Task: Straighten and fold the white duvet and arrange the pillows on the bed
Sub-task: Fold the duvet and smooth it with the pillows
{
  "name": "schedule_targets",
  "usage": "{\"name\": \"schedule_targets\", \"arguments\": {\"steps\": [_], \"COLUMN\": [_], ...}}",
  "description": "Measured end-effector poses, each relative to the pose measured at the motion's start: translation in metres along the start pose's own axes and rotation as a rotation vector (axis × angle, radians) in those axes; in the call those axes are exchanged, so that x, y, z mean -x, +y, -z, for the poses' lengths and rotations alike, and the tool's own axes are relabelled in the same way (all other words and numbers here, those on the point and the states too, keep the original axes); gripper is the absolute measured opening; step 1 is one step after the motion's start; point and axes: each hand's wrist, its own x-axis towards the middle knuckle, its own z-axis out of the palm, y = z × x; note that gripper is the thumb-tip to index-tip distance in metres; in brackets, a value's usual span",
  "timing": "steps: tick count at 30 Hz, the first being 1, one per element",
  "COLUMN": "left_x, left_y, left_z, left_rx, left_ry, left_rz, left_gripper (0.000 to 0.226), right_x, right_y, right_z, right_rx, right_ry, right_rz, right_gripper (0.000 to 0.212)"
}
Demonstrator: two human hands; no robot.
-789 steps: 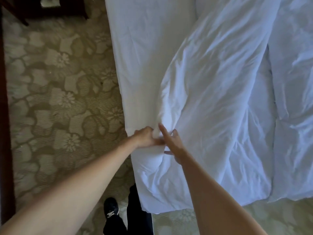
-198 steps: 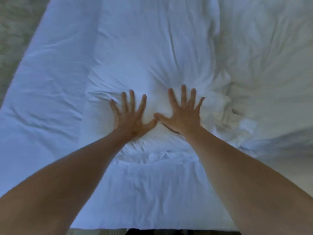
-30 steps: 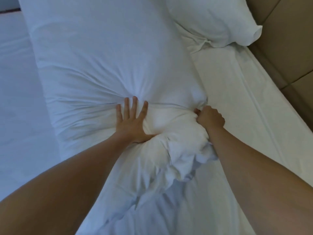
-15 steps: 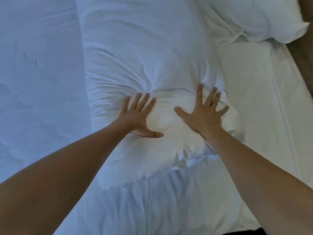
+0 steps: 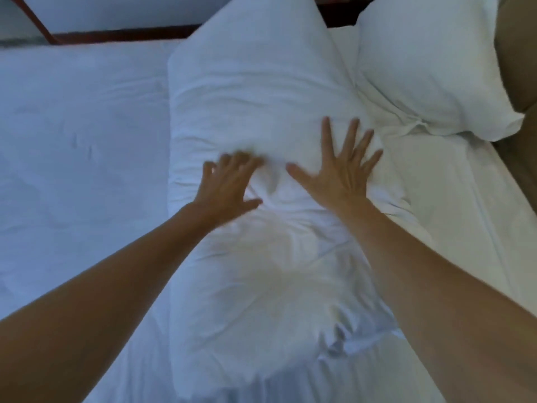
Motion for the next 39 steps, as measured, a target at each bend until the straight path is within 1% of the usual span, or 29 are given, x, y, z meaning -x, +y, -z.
{"name": "schedule_targets", "arguments": {"steps": [1,3,5,6,7,8,9,11,13,14,17,19,24,27,34,39], "left_x": [-0.015,-0.045,-0.071,-0.083,-0.095,-0.107,-0.118,-0.145,-0.17,-0.182,-0.218,-0.241,-0.286,-0.306,-0.345,-0.335], "left_y": [-0.008,-0.027,-0.047,-0.057,-0.067,-0.077,-0.085,-0.103,-0.116,-0.118,-0.111,-0.102,-0.098,-0.099,-0.089,-0.083], "left_z": [0.003,0.004,0.002,-0.001,-0.004,-0.006,-0.008,-0.012,-0.019,-0.026,-0.054,-0.072,-0.111,-0.124,-0.142,-0.135], "left_rx": [-0.017,0.061,0.168,0.178,0.166,0.151,0.137,0.134,0.206,0.218,0.158,0.14,0.122,0.146,0.097,0.072], "left_ry": [0.062,0.089,0.114,0.132,0.141,0.138,0.134,0.109,0.009,-0.051,-0.207,-0.255,-0.322,-0.376,-0.379,-0.335], "left_rz": [0.041,0.116,0.16,0.18,0.199,0.224,0.259,0.358,0.423,0.408,0.288,0.26,0.297,0.316,0.314,0.311], "left_gripper": [0.087,0.084,0.064,0.055,0.052,0.054,0.062,0.091,0.116,0.121,0.124,0.127,0.134,0.135,0.138,0.137], "right_x": [-0.018,-0.053,-0.087,-0.105,-0.122,-0.137,-0.151,-0.173,-0.183,-0.186,-0.204,-0.219,-0.253,-0.271,-0.291,-0.278], "right_y": [-0.014,-0.036,-0.055,-0.063,-0.07,-0.076,-0.078,-0.076,-0.061,-0.051,-0.023,-0.007,0.014,0.02,0.029,0.03], "right_z": [0.004,0.009,0.011,0.01,0.007,0.005,0.0,-0.015,-0.035,-0.046,-0.074,-0.087,-0.121,-0.137,-0.161,-0.155], "right_rx": [0.009,0.021,0.019,0.031,0.047,0.059,0.063,0.049,0.017,0.005,0.009,0.032,0.074,0.079,0.04,0.014], "right_ry": [-0.001,-0.021,-0.049,-0.065,-0.092,-0.126,-0.157,-0.193,-0.197,-0.195,-0.236,-0.276,-0.373,-0.394,-0.306,-0.284], "right_rz": [0.01,0.022,0.008,-0.009,-0.037,-0.076,-0.115,-0.168,-0.2,-0.215,-0.269,-0.312,-0.342,-0.346,-0.357,-0.349], "right_gripper": [0.11,0.11,0.11,0.111,0.113,0.116,0.119,0.125,0.125,0.125,0.126,0.127,0.13,0.13,0.13,0.13]}}
